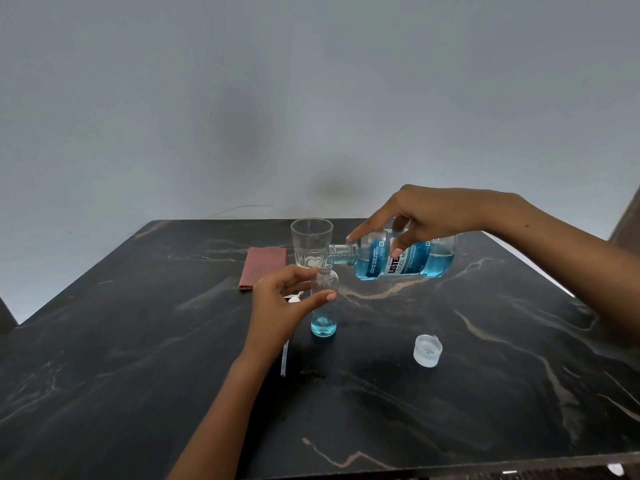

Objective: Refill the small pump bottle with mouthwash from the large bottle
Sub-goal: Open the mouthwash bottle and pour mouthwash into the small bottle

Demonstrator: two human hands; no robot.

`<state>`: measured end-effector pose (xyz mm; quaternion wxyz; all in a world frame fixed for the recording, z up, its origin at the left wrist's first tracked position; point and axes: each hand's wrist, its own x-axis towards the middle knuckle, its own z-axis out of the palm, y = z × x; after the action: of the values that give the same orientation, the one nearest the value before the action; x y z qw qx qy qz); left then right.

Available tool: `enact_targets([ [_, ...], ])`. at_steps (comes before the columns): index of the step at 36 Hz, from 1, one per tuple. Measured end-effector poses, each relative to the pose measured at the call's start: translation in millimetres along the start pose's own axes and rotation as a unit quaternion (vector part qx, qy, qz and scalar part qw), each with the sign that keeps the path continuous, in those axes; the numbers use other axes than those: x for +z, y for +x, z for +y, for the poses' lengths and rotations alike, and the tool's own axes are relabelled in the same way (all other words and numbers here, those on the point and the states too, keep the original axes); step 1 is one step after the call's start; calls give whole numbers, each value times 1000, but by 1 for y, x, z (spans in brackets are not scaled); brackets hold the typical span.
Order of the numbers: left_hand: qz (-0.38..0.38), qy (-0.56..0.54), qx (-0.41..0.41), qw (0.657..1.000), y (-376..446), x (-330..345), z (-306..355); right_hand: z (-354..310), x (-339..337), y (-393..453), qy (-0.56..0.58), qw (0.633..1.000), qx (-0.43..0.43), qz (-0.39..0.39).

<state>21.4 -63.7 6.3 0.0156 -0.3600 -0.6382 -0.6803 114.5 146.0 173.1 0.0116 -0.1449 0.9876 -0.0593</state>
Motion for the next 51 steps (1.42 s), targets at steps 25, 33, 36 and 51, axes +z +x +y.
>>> enact_targets([
  [25, -13, 9, 11, 1000, -1, 0, 5, -10, -7, 2, -21, 999, 10, -28],
  [33, -7, 11, 12, 1000, -1, 0, 4, -15, -8, 1, -23, 999, 14, -35],
  [36, -7, 14, 11, 1000, -1, 0, 3, -16, -9, 1, -22, 999, 14, -41],
  [51, -9, 20, 15, 1000, 0, 0, 2, -18, -10, 2, -24, 998, 18, -58],
])
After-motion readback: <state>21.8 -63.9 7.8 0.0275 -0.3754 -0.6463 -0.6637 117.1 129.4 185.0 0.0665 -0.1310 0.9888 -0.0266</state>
